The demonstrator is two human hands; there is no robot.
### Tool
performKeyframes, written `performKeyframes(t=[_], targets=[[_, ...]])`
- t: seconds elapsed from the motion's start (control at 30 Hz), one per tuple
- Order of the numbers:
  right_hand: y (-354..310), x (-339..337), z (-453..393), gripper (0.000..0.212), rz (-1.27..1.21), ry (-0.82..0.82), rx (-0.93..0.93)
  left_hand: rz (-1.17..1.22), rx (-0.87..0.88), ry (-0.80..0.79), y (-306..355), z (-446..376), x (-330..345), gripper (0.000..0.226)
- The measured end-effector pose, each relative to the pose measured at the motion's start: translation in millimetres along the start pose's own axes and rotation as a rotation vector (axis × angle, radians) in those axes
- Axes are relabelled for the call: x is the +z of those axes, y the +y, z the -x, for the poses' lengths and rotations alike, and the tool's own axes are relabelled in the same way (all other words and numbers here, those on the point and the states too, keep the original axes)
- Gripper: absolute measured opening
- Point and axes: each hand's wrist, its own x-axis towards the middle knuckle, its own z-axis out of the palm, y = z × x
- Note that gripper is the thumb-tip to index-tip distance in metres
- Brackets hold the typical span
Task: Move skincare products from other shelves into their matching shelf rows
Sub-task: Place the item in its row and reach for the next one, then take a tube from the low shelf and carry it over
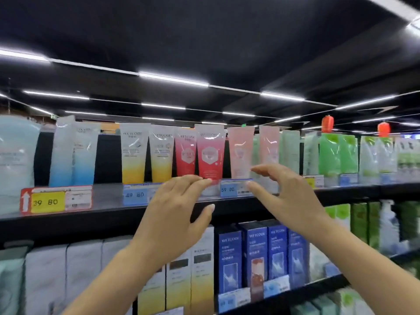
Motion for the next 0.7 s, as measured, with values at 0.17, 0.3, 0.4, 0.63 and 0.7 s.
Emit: performKeyframes(t=[0.17, 0.3, 0.4, 0.63, 0.7], targets=[[33.6, -35.8, 74.5, 0.042, 0.166, -0.052, 0.001, 0.16, 0.174, -0.021, 68.0, 0.3, 58.8, 0.045], [71.5, -81.2, 130.7, 0.041, 0.285, -0.147, 0.087, 0.321, 0.25, -0.031, 135.0, -1.8, 105.9, 0.042], [110.0, -127.2, 175.2, 0.042, 0.356, -0.175, 0.165, 0.409, 0.283, -0.078, 199.4, -7.0, 141.3, 0.042], [208.7, -247.3, 274.5, 0.045, 0.484, -0.256, 0.368, 0.557, 0.347, -0.196, 363.7, -16.8, 218.7, 0.046], [235.5, -280.8, 302.7, 0.045, 0.521, -0.265, 0.42, 0.576, 0.366, -0.234, 408.4, -17.5, 241.6, 0.046]])
